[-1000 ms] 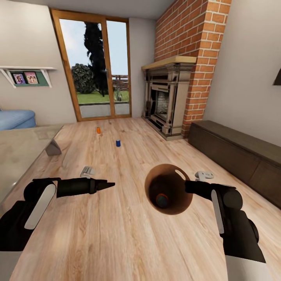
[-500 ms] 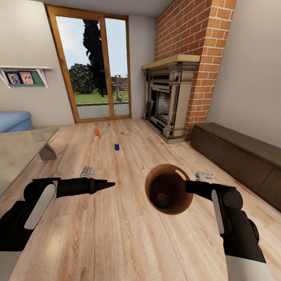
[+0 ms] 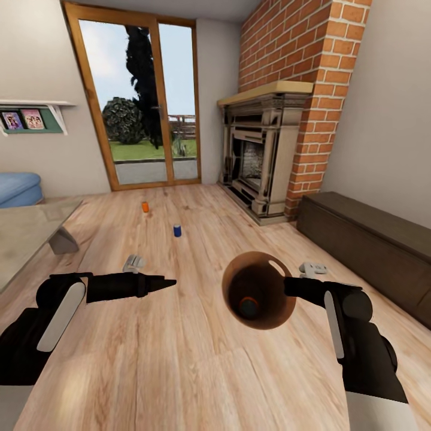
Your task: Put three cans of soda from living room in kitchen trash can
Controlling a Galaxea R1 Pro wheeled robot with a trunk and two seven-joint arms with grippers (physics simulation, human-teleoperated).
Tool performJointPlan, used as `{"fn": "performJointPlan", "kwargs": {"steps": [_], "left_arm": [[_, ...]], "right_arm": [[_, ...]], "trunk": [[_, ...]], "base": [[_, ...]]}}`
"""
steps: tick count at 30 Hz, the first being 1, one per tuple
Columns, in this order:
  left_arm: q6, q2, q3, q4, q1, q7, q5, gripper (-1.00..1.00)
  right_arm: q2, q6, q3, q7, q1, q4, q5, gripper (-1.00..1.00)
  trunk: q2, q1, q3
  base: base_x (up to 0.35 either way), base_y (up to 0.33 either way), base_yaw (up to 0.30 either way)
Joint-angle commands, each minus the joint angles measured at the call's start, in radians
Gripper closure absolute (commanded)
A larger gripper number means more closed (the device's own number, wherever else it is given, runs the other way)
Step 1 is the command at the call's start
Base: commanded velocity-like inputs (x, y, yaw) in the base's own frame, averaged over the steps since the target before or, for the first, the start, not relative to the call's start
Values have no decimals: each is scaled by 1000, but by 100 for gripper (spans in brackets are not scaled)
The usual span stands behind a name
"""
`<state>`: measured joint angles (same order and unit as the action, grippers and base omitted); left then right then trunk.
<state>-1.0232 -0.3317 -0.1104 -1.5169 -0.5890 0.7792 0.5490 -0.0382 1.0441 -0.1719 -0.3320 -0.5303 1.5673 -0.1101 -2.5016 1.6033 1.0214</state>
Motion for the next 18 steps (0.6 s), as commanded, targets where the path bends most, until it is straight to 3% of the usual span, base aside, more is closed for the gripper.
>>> {"fn": "performJointPlan", "kwargs": {"steps": [1,18], "left_arm": [[0,0,0,0,0,0,0,-100],[0,-1,0,0,0,0,0,-100]], "right_arm": [[0,3,0,-7,0,0,27,100],[0,3,0,-7,0,0,27,100]], "trunk": [[0,0,0],[0,0,0]], "base": [[338,0,0],[338,0,0]]}}
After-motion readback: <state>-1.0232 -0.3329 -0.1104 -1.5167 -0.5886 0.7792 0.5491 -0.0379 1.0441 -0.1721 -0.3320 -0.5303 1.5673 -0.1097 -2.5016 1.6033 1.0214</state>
